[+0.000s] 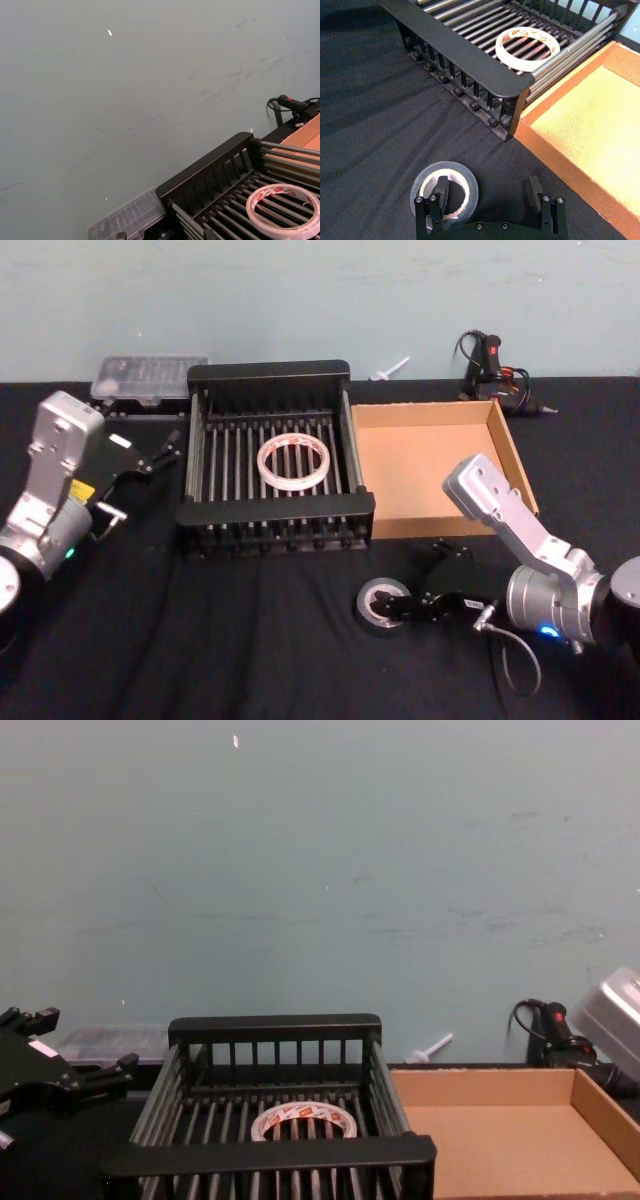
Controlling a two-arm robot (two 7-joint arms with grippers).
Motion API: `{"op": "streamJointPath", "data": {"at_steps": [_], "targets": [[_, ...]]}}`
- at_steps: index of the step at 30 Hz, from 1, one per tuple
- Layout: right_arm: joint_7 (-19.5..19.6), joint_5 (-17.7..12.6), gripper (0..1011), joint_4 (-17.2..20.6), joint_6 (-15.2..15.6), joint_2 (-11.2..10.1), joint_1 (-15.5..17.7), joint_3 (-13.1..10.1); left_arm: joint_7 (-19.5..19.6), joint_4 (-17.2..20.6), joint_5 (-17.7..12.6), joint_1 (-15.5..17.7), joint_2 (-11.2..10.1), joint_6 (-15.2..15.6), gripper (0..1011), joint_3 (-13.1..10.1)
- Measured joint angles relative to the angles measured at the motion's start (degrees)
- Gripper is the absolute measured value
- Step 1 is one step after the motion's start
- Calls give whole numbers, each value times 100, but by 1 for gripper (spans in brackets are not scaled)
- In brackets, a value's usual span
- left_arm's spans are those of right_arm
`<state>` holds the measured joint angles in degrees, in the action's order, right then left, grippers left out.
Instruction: Pick up the white tape and place it into the black box , Pick up the silver tape and place it into the brown box.
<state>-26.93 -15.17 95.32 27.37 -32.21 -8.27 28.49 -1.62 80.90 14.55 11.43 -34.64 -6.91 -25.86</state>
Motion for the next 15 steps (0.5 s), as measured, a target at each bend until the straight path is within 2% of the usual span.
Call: {"op": "streamJointPath", "data": {"at_steps": [15], "targets": [[-1,30,1002,-83,33,61,-21,39,0,0,0,0,0,0,1001,0]]}}
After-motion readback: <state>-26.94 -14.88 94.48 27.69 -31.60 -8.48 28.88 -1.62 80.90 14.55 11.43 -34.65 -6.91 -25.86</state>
